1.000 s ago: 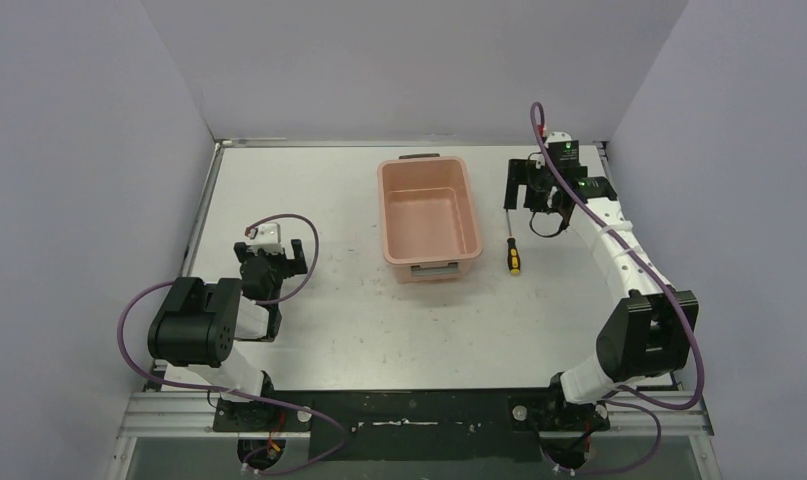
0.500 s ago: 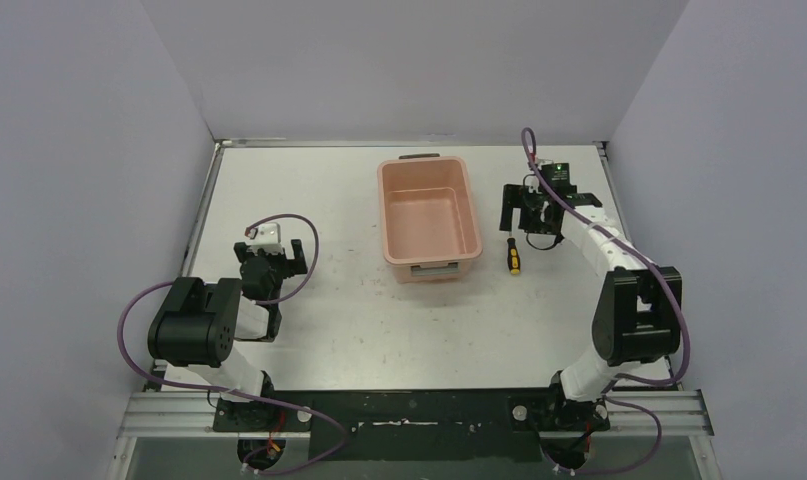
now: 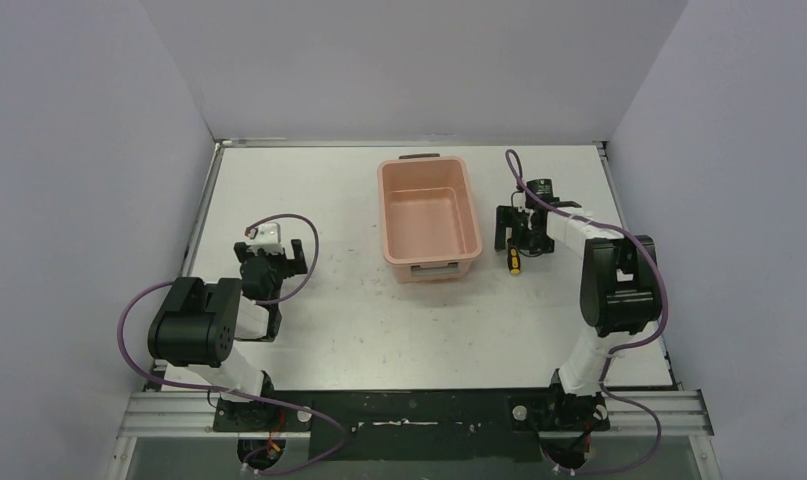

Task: Put the screwdriver in the bin
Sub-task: Pick up the screwdriver from the center of the board, then place the screwdriver in the bin.

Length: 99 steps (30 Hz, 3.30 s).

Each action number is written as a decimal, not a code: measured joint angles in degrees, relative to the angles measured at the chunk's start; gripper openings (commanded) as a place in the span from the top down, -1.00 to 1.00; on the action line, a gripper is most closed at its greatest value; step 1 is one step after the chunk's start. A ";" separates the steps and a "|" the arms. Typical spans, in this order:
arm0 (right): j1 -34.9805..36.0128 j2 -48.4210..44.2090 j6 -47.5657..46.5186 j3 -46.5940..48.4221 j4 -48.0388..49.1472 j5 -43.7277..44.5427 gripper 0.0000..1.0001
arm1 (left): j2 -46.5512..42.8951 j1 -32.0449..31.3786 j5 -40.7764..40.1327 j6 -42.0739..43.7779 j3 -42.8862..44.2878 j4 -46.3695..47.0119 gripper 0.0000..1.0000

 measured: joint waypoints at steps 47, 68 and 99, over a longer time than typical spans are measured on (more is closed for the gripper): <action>0.44 -16.83 -1.38 10.56 -12.70 2.93 0.63 | 0.00 0.00 0.00 0.00 0.00 0.00 -0.94; 20.09 -10.43 4.74 16.70 -14.40 4.48 0.64 | 0.00 0.00 0.00 0.00 0.00 0.00 -0.94; 29.31 4.83 8.96 19.93 -6.93 7.69 0.64 | 0.00 0.00 -0.02 0.00 0.00 0.00 -0.94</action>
